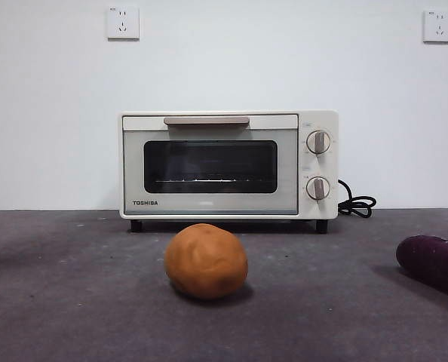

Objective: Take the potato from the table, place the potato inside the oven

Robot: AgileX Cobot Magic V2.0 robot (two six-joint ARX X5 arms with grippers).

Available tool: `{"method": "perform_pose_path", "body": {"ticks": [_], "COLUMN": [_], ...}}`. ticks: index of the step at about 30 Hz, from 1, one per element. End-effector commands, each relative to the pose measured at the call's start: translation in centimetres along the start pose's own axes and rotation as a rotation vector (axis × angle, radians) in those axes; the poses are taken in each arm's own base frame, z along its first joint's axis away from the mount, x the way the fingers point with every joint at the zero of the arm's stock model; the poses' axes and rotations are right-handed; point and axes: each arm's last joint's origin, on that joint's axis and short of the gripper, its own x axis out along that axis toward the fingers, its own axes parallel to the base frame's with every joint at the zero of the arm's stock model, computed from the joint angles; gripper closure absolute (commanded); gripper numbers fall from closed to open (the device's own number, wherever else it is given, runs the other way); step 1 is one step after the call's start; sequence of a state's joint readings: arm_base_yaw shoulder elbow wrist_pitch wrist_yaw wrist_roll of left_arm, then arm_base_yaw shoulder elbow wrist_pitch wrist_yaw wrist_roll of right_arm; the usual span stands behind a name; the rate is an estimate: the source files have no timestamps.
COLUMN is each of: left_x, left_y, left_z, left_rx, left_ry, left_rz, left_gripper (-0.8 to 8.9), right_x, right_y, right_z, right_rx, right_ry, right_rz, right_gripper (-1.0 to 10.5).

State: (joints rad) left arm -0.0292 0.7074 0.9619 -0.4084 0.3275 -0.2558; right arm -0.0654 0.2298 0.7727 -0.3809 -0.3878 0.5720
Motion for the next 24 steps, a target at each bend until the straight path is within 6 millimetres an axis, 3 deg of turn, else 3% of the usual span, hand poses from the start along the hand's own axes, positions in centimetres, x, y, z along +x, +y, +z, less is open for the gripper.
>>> {"method": "perform_pose_path", "body": {"ticks": [1, 12, 24], "left_x": [1.0, 6.9, 15.7], "left_y": [-0.2, 0.6, 1.0], "left_z": [1.2, 3.4, 2.9], "left_rx": [-0.003, -0.098, -0.147], "left_ry": [0.022, 0.272, 0.434], "left_rz": [-0.067, -0.267, -0.326], "left_gripper": [8.19, 8.19, 8.19], "right_x": [0.7, 5.9, 9.5], "right_y": [0.6, 1.9, 0.9], "right_z": [1.3, 5.5, 6.7], "right_rx": [-0.056, 0.018, 0.037], "right_ry": [0.024, 0.330, 0.641], "right_rz": [0.038, 0.274, 0.128], "right_gripper": [9.5, 9.5, 9.5]}}
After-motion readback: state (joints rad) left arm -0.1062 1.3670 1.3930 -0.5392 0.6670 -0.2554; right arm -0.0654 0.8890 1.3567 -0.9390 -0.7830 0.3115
